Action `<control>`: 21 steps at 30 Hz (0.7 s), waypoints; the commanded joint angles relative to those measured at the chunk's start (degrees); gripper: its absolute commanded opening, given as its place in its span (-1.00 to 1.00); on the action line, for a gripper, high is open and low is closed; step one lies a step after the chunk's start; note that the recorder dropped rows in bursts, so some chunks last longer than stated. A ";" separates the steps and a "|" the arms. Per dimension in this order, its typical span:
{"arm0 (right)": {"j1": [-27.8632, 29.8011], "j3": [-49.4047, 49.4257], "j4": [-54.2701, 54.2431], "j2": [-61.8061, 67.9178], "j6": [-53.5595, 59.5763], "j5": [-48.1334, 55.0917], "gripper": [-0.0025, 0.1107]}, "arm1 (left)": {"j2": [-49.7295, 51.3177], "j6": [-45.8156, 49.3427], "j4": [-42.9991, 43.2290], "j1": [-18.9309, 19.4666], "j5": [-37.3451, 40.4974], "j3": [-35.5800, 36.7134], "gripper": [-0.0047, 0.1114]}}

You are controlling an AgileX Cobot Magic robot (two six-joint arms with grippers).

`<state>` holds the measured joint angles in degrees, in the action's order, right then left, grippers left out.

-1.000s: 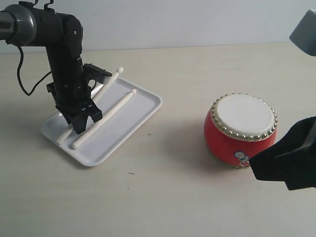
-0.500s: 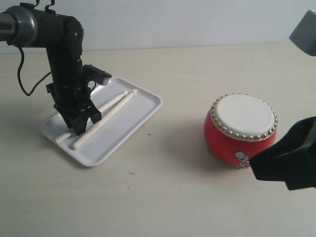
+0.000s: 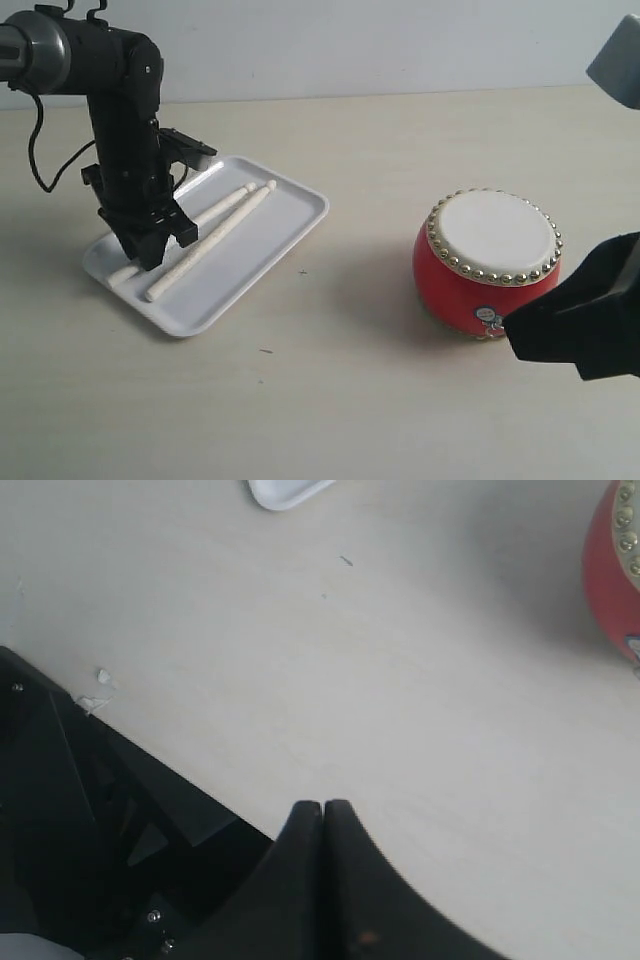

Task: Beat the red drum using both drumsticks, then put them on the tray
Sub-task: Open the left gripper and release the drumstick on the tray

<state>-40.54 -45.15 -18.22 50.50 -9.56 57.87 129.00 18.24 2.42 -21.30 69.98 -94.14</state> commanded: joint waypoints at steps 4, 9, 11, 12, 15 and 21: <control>-0.07 0.24 -0.16 -0.48 0.23 -0.74 -0.96 | -0.68 -0.59 -0.10 0.21 -0.02 0.02 -0.88; -0.07 0.24 0.20 -0.48 0.34 -0.85 -0.96 | -0.68 -0.71 -0.10 0.21 -0.02 0.02 -0.92; -0.07 0.24 0.20 -0.48 0.34 -0.85 -0.96 | -0.68 -0.82 -0.10 0.21 -0.02 0.02 -0.92; -0.07 0.24 0.20 -0.48 0.34 -0.85 -0.96 | -0.68 -0.96 -0.10 0.21 -0.02 0.02 -0.92; -0.07 0.24 0.20 -0.48 0.34 -0.96 -0.96 | -0.68 -1.64 -0.10 0.21 -0.02 0.02 -0.92; -0.07 0.24 0.20 -0.48 0.34 -0.96 -0.96 | -0.95 -3.08 -0.21 0.21 -0.55 0.02 -0.92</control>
<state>-40.54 -45.15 -18.22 50.50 -9.56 57.52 129.00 16.66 2.42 -21.30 69.98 -94.14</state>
